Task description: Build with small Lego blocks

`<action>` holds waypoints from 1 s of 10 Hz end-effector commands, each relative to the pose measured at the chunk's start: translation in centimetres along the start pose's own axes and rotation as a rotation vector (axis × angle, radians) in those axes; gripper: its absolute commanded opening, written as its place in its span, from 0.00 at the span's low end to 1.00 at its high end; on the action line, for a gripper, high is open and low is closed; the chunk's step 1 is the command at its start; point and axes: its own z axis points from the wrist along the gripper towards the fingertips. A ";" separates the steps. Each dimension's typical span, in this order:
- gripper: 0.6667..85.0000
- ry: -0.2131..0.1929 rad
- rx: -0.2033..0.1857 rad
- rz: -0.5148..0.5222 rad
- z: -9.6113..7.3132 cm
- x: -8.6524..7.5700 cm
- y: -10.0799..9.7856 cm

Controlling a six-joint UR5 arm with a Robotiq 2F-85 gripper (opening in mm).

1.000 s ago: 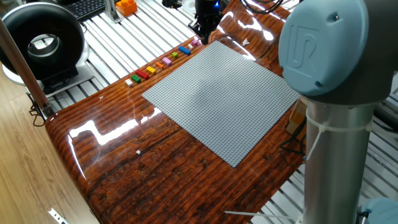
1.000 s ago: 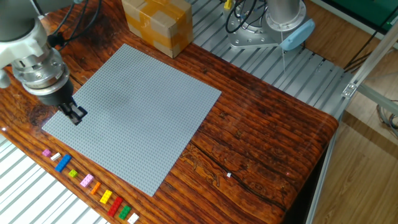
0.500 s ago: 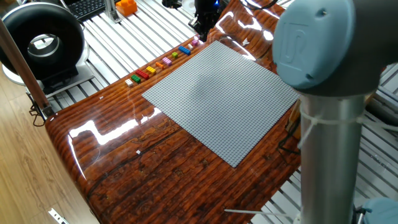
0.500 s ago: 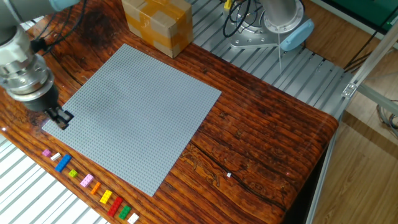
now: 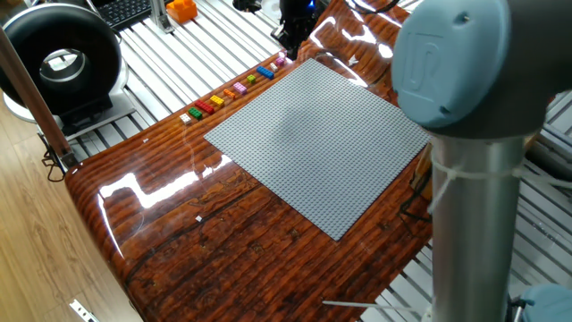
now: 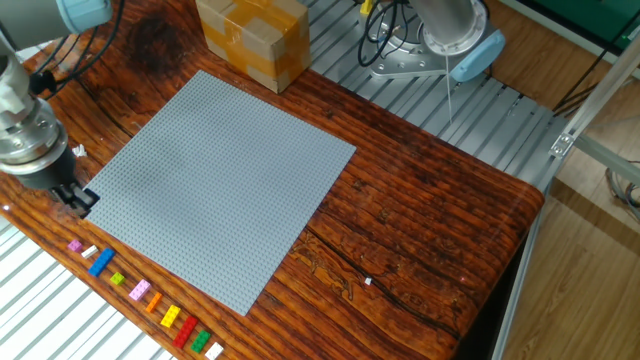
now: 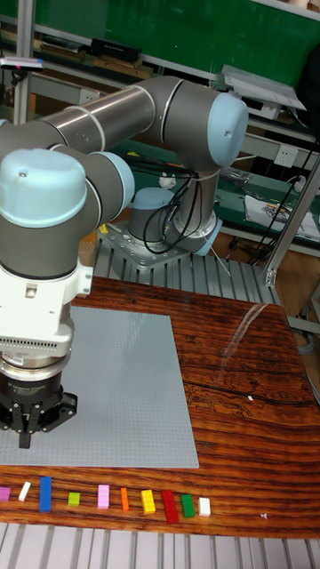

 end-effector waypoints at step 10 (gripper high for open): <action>0.00 0.022 -0.044 0.134 -0.1 0.2 1.3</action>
